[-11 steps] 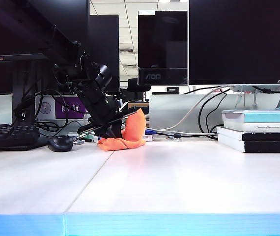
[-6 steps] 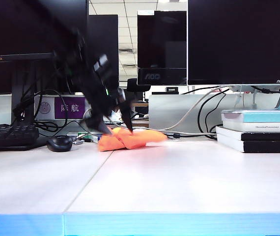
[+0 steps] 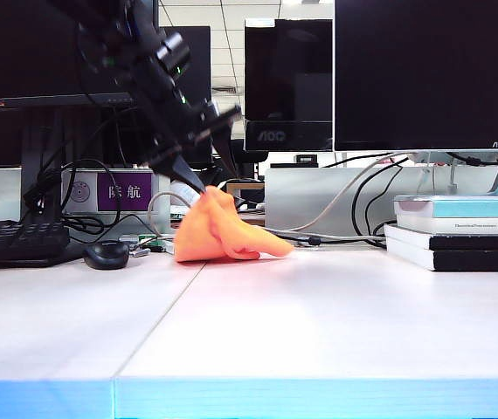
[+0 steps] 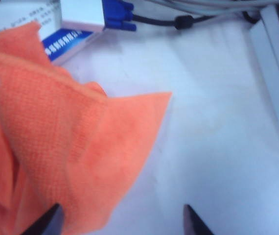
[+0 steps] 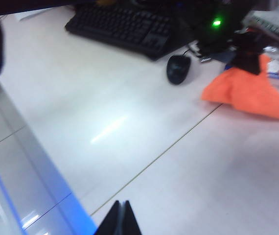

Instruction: Wipe the table from back to front using the rag.

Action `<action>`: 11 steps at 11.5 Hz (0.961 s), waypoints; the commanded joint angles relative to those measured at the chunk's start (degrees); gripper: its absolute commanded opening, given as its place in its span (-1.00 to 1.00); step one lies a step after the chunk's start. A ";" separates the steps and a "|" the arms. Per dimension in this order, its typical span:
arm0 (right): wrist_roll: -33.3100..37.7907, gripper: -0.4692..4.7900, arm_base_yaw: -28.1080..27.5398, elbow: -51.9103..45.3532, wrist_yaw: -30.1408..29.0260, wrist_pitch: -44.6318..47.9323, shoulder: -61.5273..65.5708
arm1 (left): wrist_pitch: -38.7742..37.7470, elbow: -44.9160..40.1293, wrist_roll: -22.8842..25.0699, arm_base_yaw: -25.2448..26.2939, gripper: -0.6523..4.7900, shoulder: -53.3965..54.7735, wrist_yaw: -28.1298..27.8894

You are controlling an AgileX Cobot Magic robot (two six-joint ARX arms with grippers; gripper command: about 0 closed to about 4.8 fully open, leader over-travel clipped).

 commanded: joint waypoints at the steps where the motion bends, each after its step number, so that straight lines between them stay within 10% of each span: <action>1: -0.17 -0.83 0.07 0.35 2.21 2.99 -0.04 | -1.27 0.13 0.50 -0.09 0.41 -3.69 2.38; 3: -0.87 -0.82 -0.02 0.28 7.89 5.44 0.42 | -1.79 0.13 1.11 -0.09 0.41 -5.07 2.86; 5: -3.56 -0.82 -0.81 0.26 11.61 8.31 1.97 | -2.64 0.13 1.09 -0.09 1.00 -6.14 3.23; 11: -4.66 -0.82 -13.07 0.24 4.09 22.05 15.61 | -5.73 4.17 1.09 -0.09 0.91 -7.65 7.67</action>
